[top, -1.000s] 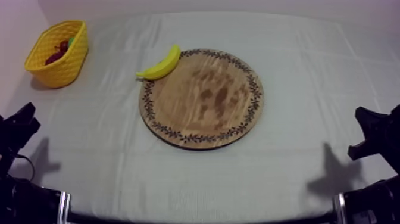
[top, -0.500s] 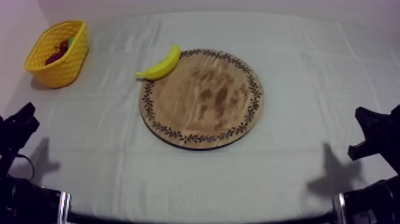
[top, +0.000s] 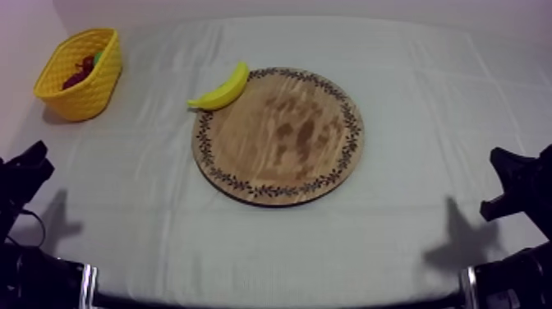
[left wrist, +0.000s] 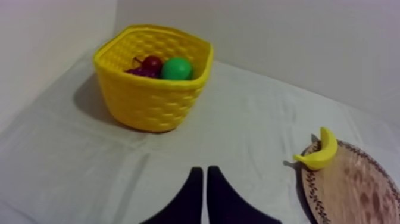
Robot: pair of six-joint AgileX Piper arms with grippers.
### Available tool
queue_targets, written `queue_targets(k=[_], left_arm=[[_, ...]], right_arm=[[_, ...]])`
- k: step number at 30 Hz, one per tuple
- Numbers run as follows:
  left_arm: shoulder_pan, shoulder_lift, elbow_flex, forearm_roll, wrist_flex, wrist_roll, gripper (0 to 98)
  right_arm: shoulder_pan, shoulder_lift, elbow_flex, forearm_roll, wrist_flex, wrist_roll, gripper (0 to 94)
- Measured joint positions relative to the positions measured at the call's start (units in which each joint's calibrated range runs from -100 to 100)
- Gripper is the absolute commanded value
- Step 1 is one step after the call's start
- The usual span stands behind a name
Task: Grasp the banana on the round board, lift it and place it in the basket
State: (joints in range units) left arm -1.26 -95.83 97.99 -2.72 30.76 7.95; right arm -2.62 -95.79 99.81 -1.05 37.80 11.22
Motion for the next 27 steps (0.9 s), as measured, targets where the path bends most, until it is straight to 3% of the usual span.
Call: queue_targets(k=[8, 18, 27], left_arm=[[3.58, 13.29, -13.76, 0.43, 4.12, -4.06, 0.0], [4.38, 35.10, -39.80, 2.72, 20.38, -8.73, 0.0], [6.50, 54.93, -62.01, 3.11, 36.26, -12.02, 0.0]], right_arm=[[0.00, 0.00, 0.00, 0.00, 0.07, 0.00, 0.2], [0.00, 0.00, 0.00, 0.00, 0.06, 0.04, 0.2], [0.00, 0.00, 0.00, 0.00, -0.01, 0.04, 0.2]])
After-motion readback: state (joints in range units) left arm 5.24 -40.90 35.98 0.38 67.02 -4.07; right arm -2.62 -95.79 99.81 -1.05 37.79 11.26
